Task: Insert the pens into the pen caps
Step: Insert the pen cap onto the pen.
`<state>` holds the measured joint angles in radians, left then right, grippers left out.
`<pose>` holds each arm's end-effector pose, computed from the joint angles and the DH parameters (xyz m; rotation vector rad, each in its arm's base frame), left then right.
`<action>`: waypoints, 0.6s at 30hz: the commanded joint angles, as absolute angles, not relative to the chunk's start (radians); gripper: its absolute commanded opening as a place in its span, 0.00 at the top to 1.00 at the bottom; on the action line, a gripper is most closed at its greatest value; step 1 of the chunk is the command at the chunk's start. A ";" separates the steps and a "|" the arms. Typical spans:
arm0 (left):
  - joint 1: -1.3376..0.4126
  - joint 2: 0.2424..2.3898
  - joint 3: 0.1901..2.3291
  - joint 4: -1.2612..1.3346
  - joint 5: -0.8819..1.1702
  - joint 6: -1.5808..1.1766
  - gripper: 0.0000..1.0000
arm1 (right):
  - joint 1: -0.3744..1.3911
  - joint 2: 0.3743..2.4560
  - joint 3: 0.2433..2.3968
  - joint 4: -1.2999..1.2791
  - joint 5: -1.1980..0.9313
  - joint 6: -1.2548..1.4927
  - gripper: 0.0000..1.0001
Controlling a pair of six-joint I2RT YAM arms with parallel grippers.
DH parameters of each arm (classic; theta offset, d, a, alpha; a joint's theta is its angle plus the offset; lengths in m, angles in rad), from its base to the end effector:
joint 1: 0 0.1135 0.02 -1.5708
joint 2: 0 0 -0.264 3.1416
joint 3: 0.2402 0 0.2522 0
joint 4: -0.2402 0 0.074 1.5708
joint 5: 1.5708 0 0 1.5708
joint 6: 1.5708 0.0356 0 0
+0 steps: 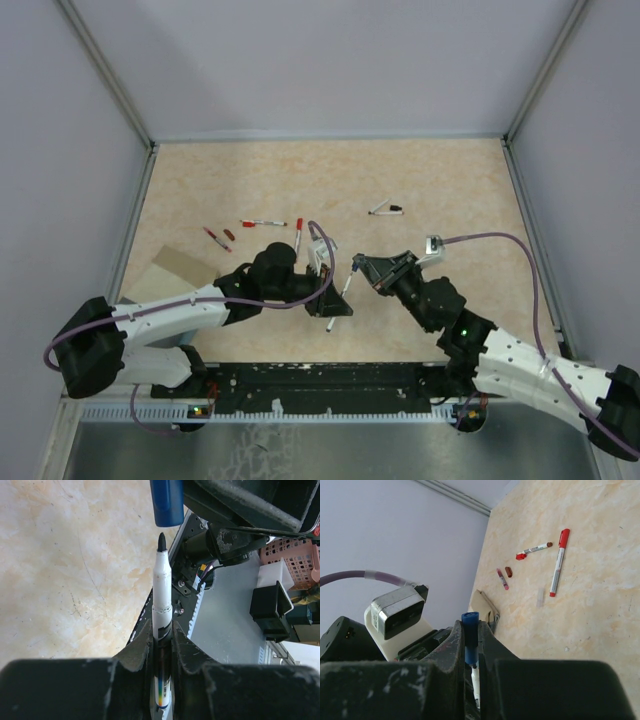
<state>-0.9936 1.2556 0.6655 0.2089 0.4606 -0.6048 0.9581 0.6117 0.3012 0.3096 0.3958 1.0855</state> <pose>0.1359 -0.2377 0.2386 0.7679 2.0925 -1.4274 0.1046 0.1249 0.2473 0.4460 1.6670 1.2650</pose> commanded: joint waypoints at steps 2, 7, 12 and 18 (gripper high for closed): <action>-1.003 1.259 0.698 0.227 0.460 -0.597 1.00 | 0.955 0.609 0.299 0.362 0.407 1.093 1.00; -1.003 1.261 0.703 0.230 0.459 -0.599 1.00 | 0.956 0.611 0.297 0.352 0.394 1.093 1.00; -1.003 1.264 0.705 0.230 0.459 -0.599 1.00 | 0.957 0.611 0.295 0.342 0.382 1.088 1.00; -1.003 1.262 0.703 0.225 0.456 -0.598 1.00 | 0.957 0.611 0.299 0.330 0.360 1.080 1.00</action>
